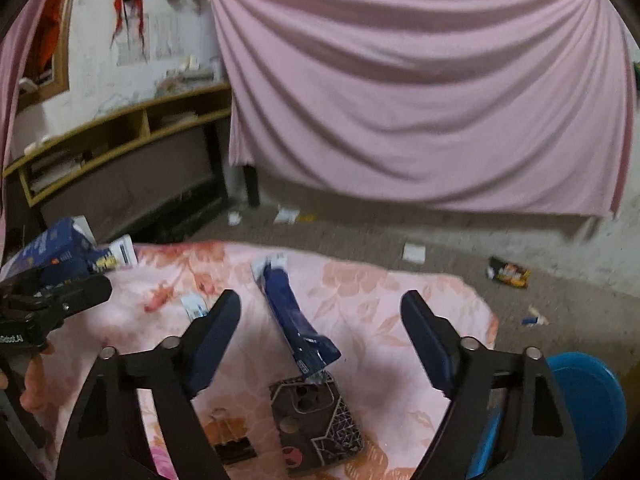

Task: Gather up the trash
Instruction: 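Grasp the white toothpaste tube with left gripper while right gripper grasps dark blue wrapper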

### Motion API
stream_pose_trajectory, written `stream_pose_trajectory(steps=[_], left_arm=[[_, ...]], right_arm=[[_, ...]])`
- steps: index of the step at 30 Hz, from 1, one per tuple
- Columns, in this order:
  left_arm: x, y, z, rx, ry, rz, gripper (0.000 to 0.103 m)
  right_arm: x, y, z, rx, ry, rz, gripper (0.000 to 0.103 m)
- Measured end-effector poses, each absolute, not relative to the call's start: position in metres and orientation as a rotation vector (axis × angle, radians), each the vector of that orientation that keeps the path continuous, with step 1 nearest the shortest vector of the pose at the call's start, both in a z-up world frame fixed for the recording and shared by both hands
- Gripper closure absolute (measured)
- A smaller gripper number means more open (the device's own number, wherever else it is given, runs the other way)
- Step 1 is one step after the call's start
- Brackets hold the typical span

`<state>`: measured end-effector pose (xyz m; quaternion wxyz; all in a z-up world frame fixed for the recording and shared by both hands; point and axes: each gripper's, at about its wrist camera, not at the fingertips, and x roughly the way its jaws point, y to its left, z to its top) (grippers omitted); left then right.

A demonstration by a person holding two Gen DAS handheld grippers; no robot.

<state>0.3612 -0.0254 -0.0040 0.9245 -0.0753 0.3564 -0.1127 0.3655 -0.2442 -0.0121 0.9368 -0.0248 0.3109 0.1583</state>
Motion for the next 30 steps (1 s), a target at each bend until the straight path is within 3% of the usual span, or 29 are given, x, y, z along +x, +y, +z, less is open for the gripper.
stream_pose_trajectory(steps=[2,5,17,22,30], left_arm=[[0.37,-0.029,-0.012,-0.174,0.786,-0.258,0.032],[0.386,-0.036,-0.028,-0.217,0.881,-0.314,0.048],[0.42,-0.06,-0.053,-0.242,0.995,-0.273,0.07],[0.425,-0.064,-0.059,-0.212,1.003,-0.244,0.083],[0.427,-0.076,-0.064,-0.178,1.002,-0.246,0.088]], right_arm=[[0.375,-0.246,-0.02,-0.037,0.688,0.36,0.03],[0.386,-0.242,-0.03,-0.032,0.748,0.406,0.041],[0.415,-0.239,-0.052,0.003,0.893,0.479,0.063],[0.419,-0.243,-0.054,0.031,0.904,0.493,0.066],[0.42,-0.243,-0.055,0.043,0.906,0.509,0.071]])
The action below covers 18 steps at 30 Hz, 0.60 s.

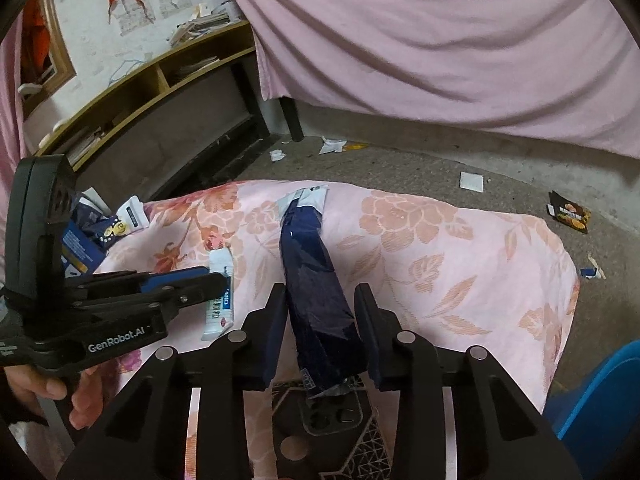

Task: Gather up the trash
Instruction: 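Grasp the white toothpaste tube with left gripper while right gripper grasps dark blue wrapper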

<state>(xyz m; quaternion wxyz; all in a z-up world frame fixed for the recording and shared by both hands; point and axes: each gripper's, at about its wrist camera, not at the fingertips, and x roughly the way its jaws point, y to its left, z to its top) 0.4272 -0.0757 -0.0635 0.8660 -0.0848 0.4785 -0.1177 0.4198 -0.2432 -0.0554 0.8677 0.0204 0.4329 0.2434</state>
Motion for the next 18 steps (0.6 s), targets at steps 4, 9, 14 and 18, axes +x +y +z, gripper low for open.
stream_pose_trajectory(steps=[4,9,14,18], left_arm=[[0.429,-0.08,-0.064,-0.165,1.003,-0.251,0.089],[0.43,-0.082,-0.063,-0.185,1.008,-0.269,0.095],[0.426,-0.079,-0.061,-0.206,1.0,-0.309,0.1],[0.42,-0.081,-0.056,-0.2,0.978,-0.332,0.102]], right_arm=[[0.421,-0.245,-0.057,0.058,0.909,0.512,0.071],[0.421,-0.246,-0.057,0.067,0.909,0.511,0.072],[0.418,-0.246,-0.055,0.074,0.906,0.524,0.092],[0.415,-0.244,-0.054,0.058,0.899,0.516,0.093]])
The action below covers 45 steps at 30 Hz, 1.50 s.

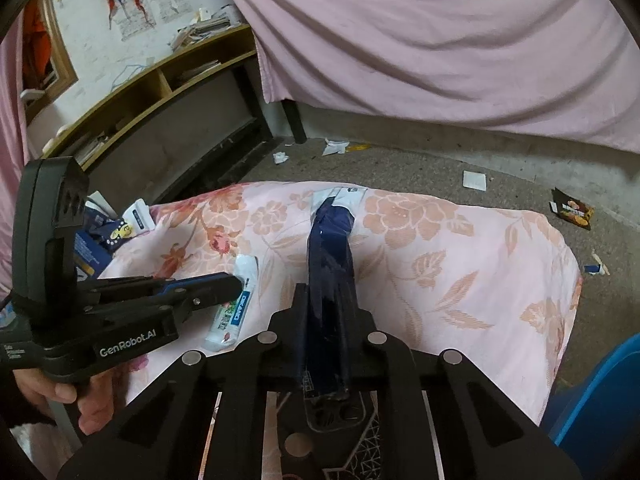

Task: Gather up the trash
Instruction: 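Grasp the white toothpaste tube with left gripper while right gripper grasps dark blue wrapper, then lift the tube and wrapper and carry them over the blue basin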

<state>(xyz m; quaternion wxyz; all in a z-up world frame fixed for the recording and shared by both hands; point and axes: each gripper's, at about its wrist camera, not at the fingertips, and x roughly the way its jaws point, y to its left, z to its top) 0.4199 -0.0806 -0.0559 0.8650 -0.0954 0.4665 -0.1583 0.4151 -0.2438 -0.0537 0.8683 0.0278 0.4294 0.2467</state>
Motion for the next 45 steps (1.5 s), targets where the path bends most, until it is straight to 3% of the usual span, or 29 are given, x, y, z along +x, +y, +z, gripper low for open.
stream_pose_trajectory(steps=[12,19,26,33,45], left_arm=[[0.396,-0.081,-0.035,-0.211,0.865,-0.356,0.103],[0.371,-0.1,0.008,-0.178,0.682,-0.41,0.103],[0.334,-0.141,0.064,-0.138,0.475,-0.509,0.103],[0.308,-0.196,0.101,-0.092,0.394,-0.623,0.103],[0.277,-0.293,0.117,-0.002,0.355,-0.754,0.103]], right_arm=[[0.397,-0.246,-0.045,0.06,0.828,0.501,0.097],[0.359,-0.263,-0.017,0.102,0.631,0.446,0.097],[0.3,-0.299,0.024,0.129,0.374,0.333,0.097],[0.25,-0.349,0.054,0.142,0.204,0.166,0.097],[0.193,-0.416,0.066,0.16,0.123,-0.065,0.097]])
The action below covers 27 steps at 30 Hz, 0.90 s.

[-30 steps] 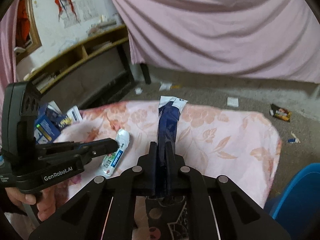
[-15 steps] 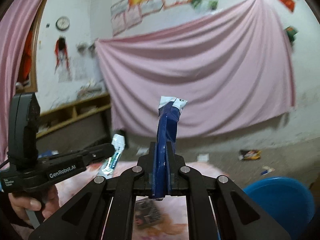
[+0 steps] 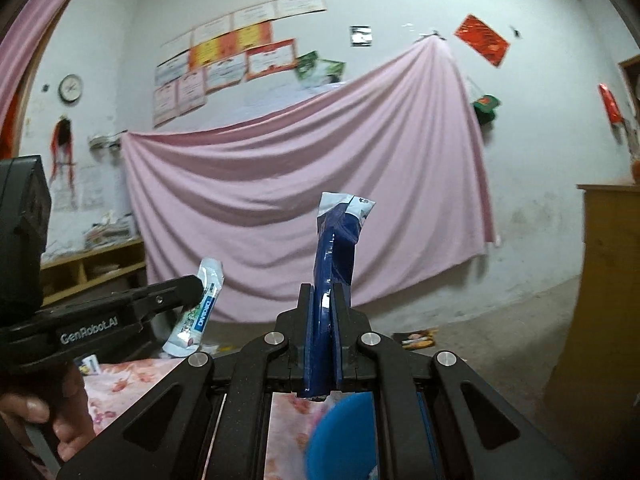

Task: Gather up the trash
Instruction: 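Lift the tube and wrapper and carry them over the blue basin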

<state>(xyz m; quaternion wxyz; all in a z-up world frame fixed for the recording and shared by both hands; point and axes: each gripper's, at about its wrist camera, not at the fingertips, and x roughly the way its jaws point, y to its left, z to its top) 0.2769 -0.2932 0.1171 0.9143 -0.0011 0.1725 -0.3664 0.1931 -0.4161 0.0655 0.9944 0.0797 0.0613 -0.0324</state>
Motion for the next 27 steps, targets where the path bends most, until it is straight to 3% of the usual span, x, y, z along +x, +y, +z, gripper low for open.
stream_pose_trajectory(steps=[27], left_arm=[[0.289,-0.385,0.04,0.132,0.646,-0.761,0.103]], right_arm=[[0.201,-0.503,0.0,0.328,0.378,-0.18,0.096]])
